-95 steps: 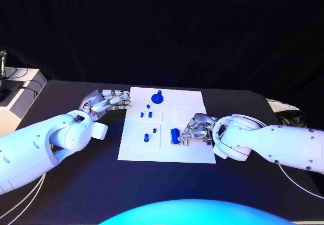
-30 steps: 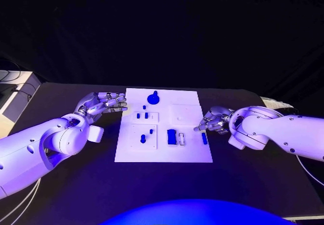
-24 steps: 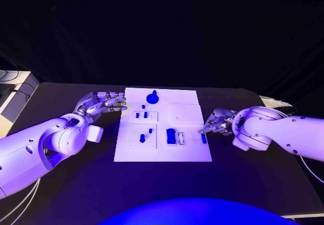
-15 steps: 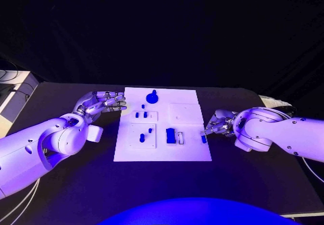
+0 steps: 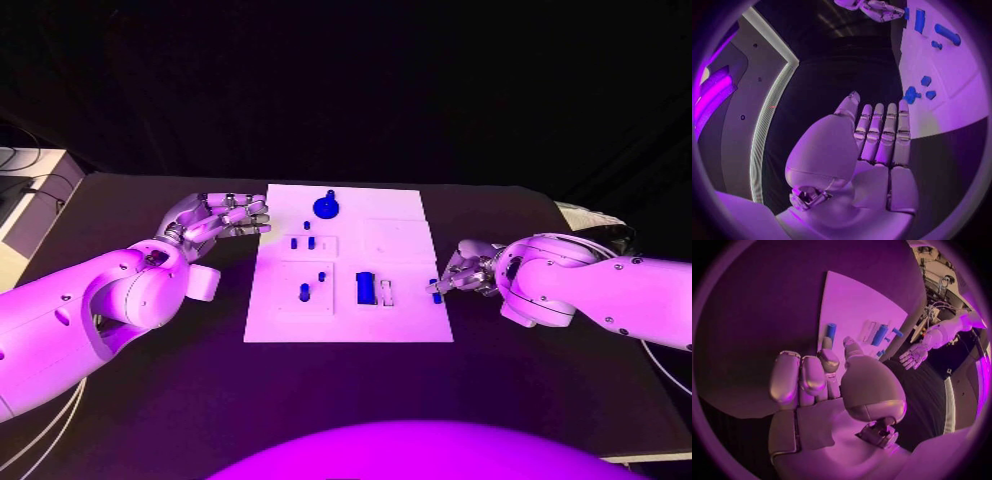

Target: Assemble the parts on the task board

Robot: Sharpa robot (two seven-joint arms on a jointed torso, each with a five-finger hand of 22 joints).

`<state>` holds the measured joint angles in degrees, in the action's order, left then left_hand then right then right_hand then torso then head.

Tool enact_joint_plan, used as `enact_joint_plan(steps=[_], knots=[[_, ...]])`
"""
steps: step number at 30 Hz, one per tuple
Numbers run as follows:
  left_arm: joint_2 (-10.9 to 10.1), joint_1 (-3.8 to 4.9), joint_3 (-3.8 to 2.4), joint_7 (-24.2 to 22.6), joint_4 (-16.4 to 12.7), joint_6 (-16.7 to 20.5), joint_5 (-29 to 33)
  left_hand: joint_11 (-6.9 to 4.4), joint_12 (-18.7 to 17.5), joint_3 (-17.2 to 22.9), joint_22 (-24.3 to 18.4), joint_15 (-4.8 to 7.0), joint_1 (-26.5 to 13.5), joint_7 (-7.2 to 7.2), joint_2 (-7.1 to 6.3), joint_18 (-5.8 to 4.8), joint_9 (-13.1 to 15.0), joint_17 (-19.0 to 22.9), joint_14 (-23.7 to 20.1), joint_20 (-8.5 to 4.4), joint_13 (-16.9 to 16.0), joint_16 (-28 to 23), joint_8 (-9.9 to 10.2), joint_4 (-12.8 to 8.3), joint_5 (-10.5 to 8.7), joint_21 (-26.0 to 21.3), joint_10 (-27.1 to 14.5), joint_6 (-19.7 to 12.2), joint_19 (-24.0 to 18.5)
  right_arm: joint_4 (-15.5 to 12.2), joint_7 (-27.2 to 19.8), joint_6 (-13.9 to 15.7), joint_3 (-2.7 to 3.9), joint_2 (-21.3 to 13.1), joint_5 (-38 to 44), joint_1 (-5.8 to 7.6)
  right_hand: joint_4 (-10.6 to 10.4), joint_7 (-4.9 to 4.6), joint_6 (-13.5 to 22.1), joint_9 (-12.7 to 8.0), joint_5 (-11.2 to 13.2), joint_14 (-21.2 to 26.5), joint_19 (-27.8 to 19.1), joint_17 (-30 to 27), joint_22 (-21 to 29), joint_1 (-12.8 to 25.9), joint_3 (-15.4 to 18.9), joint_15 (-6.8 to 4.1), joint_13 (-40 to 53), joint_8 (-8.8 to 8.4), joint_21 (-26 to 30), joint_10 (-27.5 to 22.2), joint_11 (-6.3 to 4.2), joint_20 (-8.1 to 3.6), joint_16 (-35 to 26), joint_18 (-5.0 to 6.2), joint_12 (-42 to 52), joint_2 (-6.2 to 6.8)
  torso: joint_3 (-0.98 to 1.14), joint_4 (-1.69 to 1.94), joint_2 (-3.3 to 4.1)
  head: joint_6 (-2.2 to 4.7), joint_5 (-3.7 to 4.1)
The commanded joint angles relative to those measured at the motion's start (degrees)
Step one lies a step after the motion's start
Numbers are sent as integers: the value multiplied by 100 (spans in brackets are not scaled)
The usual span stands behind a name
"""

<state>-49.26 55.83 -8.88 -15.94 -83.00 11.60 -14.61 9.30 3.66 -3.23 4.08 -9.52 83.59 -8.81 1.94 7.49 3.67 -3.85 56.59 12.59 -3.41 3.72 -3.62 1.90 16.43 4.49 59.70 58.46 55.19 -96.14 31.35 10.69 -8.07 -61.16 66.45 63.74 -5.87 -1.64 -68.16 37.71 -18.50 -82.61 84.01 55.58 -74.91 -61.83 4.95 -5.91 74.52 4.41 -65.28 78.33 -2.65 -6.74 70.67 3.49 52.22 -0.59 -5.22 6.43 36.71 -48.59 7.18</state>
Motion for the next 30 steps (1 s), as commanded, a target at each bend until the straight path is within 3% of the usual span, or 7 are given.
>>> enact_joint_plan(steps=[1,18,22,25,27,30], knots=[[6,-1,-4,-65,-6,-86,-11,-2,-11,16,-5,7,-19,5,18,99,0,3,10,35,1,-20,0,17,-4,-28,2,29,-8,32,50,-210,-4,36,209,-30,-48,0,-30,26,26,2,165,6,-903,34,-3,-2,4,27,-23,41,-5,8,11,-49,-19,46,5,-2,3,-7,-8],[0,-7,-4,-47,-8,-92,-11,3,-13,14,-5,5,-23,-13,21,99,0,4,3,36,1,-20,2,25,-6,-28,-11,26,-5,224,70,-162,-12,228,466,-128,3,4,-14,138,34,3,162,4,-899,-38,-61,-7,4,54,-10,34,-9,4,3,-50,-32,60,1,5,2,-18,-16],[-5,-9,-4,-42,-12,-94,-11,9,-12,15,-5,1,-22,-30,25,99,-2,3,-2,35,1,-20,4,28,-4,-28,-27,8,-5,309,70,-142,-12,299,498,-148,160,1,7,167,-15,0,159,1,-896,-104,-72,-8,5,50,6,27,-6,5,-3,-49,-31,-30,-5,8,-2,-29,-19],[-8,-10,-4,-39,-16,-97,-11,9,-12,15,-5,1,-22,-30,25,99,-2,3,-2,35,1,-20,4,28,-4,-28,-27,8,-5,358,63,-161,-12,343,509,-163,393,12,29,162,-134,2,155,-7,-894,-281,-209,-11,5,29,18,10,-14,0,-13,-51,-34,-118,-4,9,0,-35,-25],[-11,-11,-4,-37,-18,-96,-11,9,-12,15,-5,1,-22,-30,25,99,-2,3,-2,35,1,-20,4,28,-4,-28,-27,8,-5,382,58,-181,-13,369,513,-178,538,13,47,148,84,7,147,-15,-889,-434,-395,-17,1,13,40,-14,-16,-3,-23,-51,-51,-163,-3,7,0,-36,-24],[-16,-12,-4,-36,-21,-95,-11,11,-12,20,-6,2,-19,-38,33,101,0,3,-5,36,1,-20,1,31,-4,-28,-36,3,-6,396,49,-214,-14,396,516,-197,694,12,52,121,4,5,144,-19,-888,-484,-671,-19,6,5,51,-29,-21,-5,-31,-53,-38,-104,-4,-2,0,-39,-36]])
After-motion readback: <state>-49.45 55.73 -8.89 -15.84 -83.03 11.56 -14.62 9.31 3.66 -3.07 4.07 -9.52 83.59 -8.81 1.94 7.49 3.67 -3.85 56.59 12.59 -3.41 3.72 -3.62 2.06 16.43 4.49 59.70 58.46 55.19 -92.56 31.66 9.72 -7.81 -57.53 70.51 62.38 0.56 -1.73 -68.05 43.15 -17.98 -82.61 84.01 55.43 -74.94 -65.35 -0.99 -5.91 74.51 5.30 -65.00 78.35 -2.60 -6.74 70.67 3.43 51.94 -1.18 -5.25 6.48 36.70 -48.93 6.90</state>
